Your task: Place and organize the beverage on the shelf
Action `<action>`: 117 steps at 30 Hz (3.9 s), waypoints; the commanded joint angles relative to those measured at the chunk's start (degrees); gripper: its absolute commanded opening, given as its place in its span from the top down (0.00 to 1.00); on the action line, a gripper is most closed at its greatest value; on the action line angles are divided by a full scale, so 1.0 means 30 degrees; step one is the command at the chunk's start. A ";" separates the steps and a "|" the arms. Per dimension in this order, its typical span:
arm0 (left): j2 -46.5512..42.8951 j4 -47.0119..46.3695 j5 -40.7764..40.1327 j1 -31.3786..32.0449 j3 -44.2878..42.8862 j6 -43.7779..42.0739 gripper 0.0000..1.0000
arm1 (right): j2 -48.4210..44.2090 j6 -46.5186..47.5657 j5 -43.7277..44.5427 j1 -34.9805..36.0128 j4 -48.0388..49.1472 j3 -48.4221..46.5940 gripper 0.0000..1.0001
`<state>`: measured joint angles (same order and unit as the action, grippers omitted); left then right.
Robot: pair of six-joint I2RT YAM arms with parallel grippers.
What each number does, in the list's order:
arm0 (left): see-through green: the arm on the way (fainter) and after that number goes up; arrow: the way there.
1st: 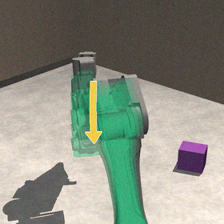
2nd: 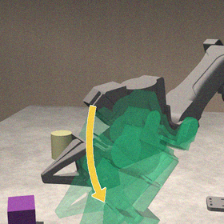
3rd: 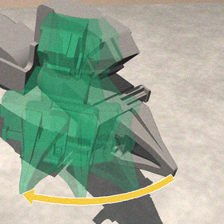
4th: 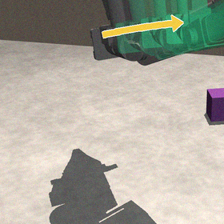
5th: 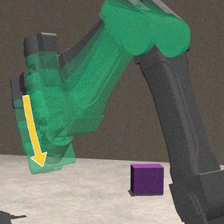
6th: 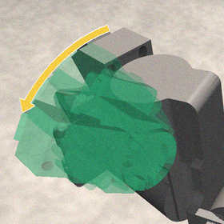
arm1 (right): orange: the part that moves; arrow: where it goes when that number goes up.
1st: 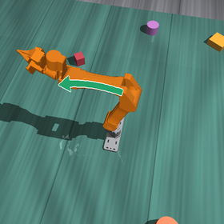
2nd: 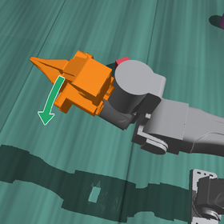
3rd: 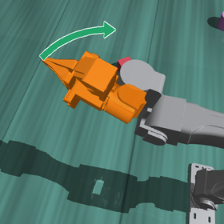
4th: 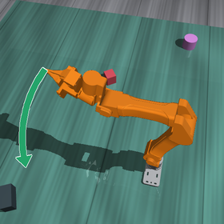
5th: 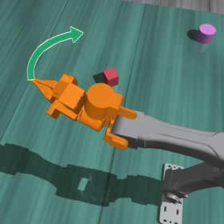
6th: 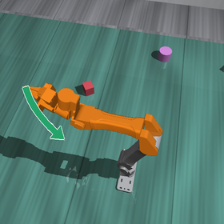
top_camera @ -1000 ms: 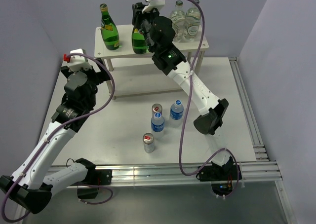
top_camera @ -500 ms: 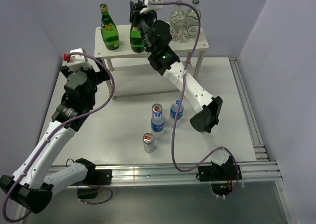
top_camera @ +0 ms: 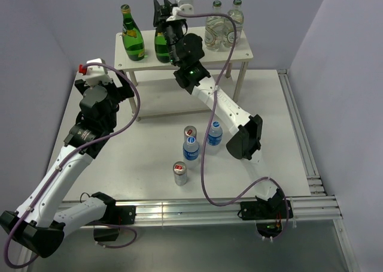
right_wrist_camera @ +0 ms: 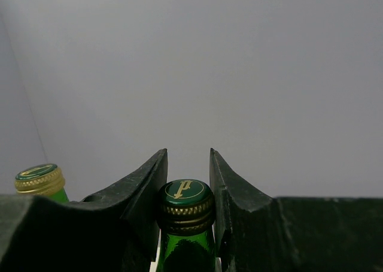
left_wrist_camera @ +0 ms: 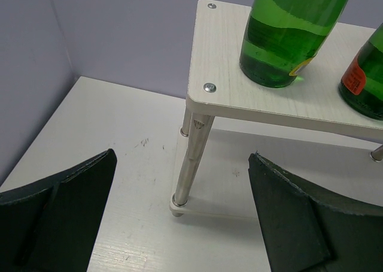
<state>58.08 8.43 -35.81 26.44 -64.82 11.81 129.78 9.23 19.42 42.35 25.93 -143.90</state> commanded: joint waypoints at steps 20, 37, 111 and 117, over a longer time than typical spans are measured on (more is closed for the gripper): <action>-0.0289 -0.0289 0.0160 -0.0287 0.0043 0.0310 0.01 | 0.3088 0.2107 -0.1435 0.0650 0.4889 0.1528 0.95; -0.0377 -0.0260 0.0277 -0.0462 0.0014 0.0368 0.01 | 0.2417 0.2810 -0.0204 0.0796 0.6119 0.3460 0.02; 0.9785 -0.1783 0.5315 -0.9660 -1.0735 0.0193 0.01 | -2.6500 -0.0587 0.8497 0.6509 0.8203 3.6215 0.06; 1.1805 -0.1197 0.6048 -1.0745 -1.2521 0.0515 0.01 | -2.6969 -0.0559 0.8556 0.6685 0.7381 3.6538 0.07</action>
<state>90.87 5.04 -20.12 -4.73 -98.65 13.82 50.09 8.60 43.99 61.89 49.01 -35.14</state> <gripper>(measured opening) 0.993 0.936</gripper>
